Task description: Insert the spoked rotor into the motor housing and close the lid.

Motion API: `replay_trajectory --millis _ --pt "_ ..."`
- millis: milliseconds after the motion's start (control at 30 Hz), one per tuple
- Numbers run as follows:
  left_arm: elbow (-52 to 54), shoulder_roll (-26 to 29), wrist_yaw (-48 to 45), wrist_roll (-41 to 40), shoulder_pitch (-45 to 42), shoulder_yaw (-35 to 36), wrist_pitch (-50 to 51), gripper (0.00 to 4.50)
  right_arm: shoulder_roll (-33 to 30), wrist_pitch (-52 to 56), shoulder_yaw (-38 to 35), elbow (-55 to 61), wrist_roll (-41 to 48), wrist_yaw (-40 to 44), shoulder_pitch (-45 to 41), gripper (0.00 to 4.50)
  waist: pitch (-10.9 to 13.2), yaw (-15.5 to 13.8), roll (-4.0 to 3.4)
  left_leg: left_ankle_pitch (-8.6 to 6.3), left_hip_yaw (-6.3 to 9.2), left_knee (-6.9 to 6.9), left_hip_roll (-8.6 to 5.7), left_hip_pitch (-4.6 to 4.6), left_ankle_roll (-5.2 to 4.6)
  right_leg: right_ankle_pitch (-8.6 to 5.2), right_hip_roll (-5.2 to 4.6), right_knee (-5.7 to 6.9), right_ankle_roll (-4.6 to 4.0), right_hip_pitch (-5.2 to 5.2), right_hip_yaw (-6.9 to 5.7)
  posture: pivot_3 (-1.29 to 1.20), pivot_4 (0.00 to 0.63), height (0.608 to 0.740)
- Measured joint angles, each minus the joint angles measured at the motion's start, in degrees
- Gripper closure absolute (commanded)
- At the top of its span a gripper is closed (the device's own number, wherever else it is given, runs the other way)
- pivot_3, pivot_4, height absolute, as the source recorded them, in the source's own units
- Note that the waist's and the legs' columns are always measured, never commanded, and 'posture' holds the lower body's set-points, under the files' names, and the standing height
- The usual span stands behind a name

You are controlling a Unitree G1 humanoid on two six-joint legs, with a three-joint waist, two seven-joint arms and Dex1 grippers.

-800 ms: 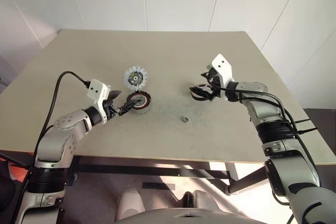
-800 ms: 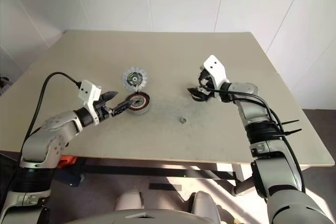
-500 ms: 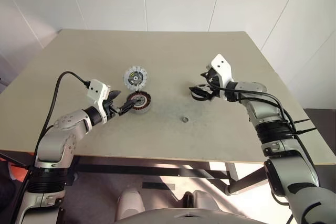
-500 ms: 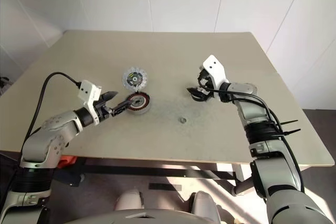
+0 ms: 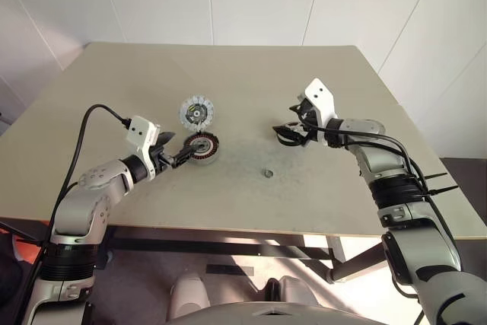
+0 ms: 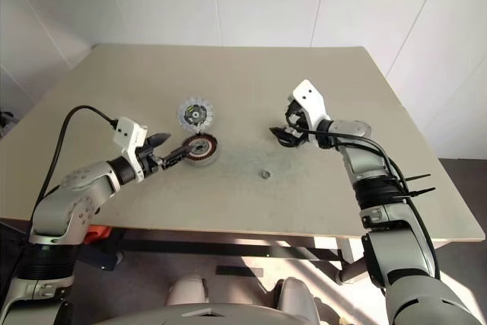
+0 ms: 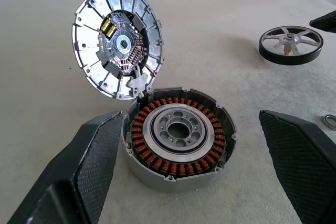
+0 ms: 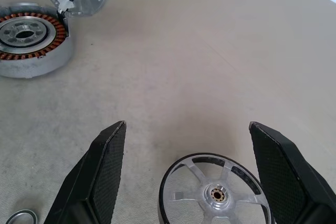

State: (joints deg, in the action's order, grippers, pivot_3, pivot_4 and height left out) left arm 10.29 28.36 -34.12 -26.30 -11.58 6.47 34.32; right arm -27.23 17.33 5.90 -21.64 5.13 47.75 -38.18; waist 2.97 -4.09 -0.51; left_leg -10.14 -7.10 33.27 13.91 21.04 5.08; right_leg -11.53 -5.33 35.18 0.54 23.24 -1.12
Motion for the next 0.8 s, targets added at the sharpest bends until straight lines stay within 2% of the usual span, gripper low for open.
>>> replay_trajectory --millis 367,633,800 --pt "0.0 0.0 0.1 0.0 0.1 -0.1 0.0 0.11 0.0 0.7 0.0 0.3 0.0 0.1 0.1 0.26 0.0 0.0 0.00 0.00 0.00 0.00 0.00 0.00 0.00 0.00 0.00 0.01 0.00 0.00 0.00 0.00 0.000 0.740" --pt "-1.3 -0.4 -0.1 0.4 -0.4 -0.5 -0.1 0.11 -0.2 8.4 3.8 14.9 2.2 4.8 10.1 0.26 0.0 -0.2 0.00 0.00 0.00 -0.02 0.00 -0.01 0.00 0.00 0.00 -0.01 0.00 0.00 0.01 0.00 0.000 0.740" --pt "-1.9 -0.4 -0.2 0.6 -0.8 -0.6 -0.1 0.11 0.0 12.2 4.9 20.6 2.9 4.9 12.3 0.26 0.0 -0.1 0.01 0.02 0.00 -0.01 0.00 -0.16 0.04 -0.01 0.00 0.11 0.01 -0.06 0.05 0.00 0.000 0.740"
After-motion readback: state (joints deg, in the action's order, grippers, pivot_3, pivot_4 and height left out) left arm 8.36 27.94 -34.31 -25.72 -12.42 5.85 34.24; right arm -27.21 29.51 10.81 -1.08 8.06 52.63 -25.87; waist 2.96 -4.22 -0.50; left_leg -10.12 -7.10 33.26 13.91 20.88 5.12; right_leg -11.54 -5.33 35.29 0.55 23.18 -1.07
